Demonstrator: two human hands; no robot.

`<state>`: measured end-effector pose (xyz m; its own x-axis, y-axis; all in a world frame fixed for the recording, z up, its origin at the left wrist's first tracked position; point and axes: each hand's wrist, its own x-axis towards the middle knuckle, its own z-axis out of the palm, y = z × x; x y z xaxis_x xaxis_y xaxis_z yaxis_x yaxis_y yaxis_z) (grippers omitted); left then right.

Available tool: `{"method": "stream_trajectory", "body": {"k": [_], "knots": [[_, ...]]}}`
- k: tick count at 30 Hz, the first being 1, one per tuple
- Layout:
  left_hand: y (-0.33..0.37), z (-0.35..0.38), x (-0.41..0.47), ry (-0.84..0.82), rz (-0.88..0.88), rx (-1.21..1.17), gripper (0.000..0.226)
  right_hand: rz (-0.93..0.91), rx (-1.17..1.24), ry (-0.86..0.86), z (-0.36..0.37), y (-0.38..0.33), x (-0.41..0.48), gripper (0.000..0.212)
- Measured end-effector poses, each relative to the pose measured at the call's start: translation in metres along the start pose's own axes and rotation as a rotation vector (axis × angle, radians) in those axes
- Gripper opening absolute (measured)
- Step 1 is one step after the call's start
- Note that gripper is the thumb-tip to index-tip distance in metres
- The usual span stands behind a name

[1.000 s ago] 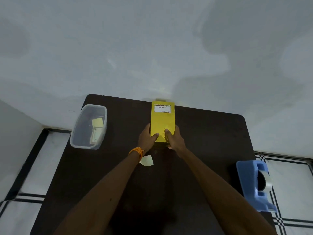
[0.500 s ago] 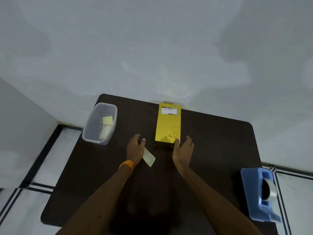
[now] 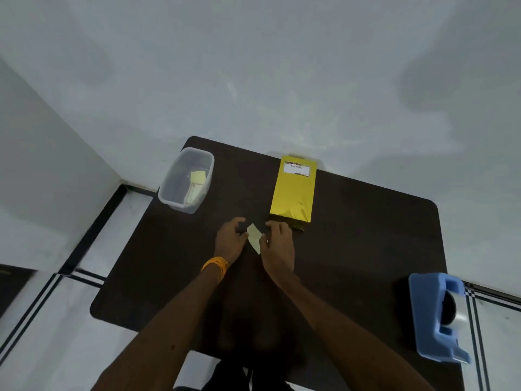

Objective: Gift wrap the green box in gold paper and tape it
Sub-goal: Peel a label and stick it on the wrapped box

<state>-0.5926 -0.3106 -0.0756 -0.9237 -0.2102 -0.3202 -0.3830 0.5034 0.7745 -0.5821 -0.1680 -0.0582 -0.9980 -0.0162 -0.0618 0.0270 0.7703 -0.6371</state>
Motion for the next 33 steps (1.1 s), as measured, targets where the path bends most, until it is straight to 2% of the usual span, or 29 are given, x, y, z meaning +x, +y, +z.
{"method": "stream_trajectory", "body": {"k": [7, 13, 20, 23, 28, 33], "knots": [[-0.005, 0.011, -0.013, 0.002, 0.072, 0.018, 0.043, -0.057, -0.079, -0.107, 0.020, 0.012, -0.010, 0.038], [-0.010, 0.019, -0.009, -0.003, 0.079, 0.040, 0.046, -0.111, -0.188, -0.210, 0.033, 0.028, -0.011, 0.054], [-0.017, 0.027, -0.001, -0.011, 0.080, 0.098, 0.048, -0.188, -0.306, -0.240, 0.044, 0.031, 0.000, 0.024], [-0.018, 0.030, 0.001, 0.009, 0.075, 0.093, 0.047, -0.163, -0.307, -0.233, 0.041, 0.029, 0.005, 0.024], [-0.015, 0.028, 0.000, 0.020, 0.043, 0.058, 0.040, -0.063, -0.206, -0.221, 0.037, 0.027, 0.007, 0.018], [-0.018, 0.023, 0.002, -0.050, 0.069, 0.045, 0.027, 0.093, 0.050, -0.221, 0.032, 0.029, 0.008, 0.023]]}}
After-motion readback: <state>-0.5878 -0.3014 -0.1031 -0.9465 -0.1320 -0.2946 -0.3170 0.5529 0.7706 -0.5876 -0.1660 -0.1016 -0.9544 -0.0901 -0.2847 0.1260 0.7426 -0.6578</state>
